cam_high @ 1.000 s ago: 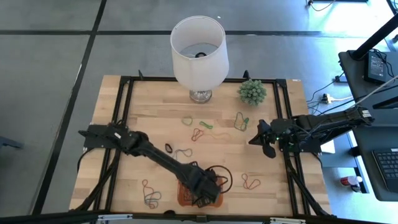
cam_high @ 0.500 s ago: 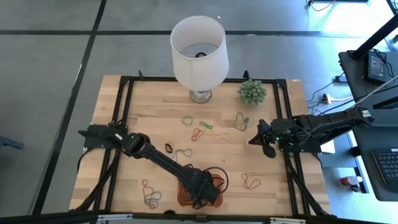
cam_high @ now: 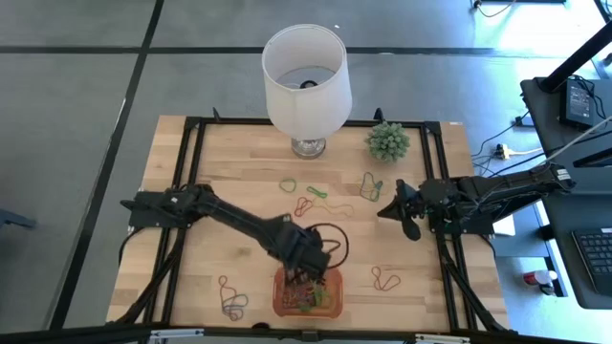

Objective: Pick and place rubber bands into bin
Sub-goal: Put the yellow rubber band into the orange bin

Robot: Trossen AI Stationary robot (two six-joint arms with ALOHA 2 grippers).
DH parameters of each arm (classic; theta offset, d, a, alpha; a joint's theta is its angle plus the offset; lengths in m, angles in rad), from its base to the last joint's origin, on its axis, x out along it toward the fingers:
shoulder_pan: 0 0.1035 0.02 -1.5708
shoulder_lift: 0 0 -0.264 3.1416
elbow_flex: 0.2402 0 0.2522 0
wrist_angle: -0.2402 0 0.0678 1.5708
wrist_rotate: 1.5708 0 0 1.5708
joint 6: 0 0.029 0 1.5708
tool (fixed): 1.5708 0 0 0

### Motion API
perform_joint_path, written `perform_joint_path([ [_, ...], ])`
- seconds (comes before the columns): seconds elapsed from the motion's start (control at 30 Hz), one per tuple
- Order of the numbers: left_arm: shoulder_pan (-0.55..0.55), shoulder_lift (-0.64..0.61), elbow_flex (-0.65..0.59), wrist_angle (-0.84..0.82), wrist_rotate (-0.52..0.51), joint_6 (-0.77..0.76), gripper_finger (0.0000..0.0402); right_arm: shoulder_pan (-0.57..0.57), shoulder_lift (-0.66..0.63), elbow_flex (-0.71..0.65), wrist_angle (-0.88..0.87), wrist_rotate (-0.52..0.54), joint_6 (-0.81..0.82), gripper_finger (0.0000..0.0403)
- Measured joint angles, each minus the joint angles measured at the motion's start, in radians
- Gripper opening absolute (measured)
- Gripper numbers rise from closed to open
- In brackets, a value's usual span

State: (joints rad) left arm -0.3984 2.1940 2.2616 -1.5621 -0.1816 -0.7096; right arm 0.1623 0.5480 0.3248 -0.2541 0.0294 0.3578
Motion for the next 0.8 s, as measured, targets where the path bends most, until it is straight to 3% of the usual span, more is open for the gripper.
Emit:
perform_joint_path([
  [0.07, 0.014, -0.024, 0.000, 0.000, -0.071, 0.128, 0.0011, 0.000, 0.008, 0.000, 0.056, 0.075, -0.008, 0.0021],
  [0.17, 0.036, -0.064, -0.010, 0.001, -0.134, 0.283, 0.0003, 0.000, 0.035, 0.000, 0.143, 0.167, -0.041, 0.0021],
  [0.33, 0.098, -0.221, -0.179, 0.065, -0.169, 0.431, 0.0002, -0.005, 0.133, 0.001, 0.235, 0.292, -0.016, 0.0024],
  [0.6, 0.201, -0.667, -0.790, 0.474, -0.117, 0.504, 0.0002, -0.085, 0.361, 0.102, 0.168, 0.318, 0.159, 0.0076],
  [0.8, 0.266, -0.973, -1.199, 0.737, -0.024, 0.466, 0.0002, -0.181, 0.542, 0.301, -0.130, 0.317, 0.246, 0.0127],
])
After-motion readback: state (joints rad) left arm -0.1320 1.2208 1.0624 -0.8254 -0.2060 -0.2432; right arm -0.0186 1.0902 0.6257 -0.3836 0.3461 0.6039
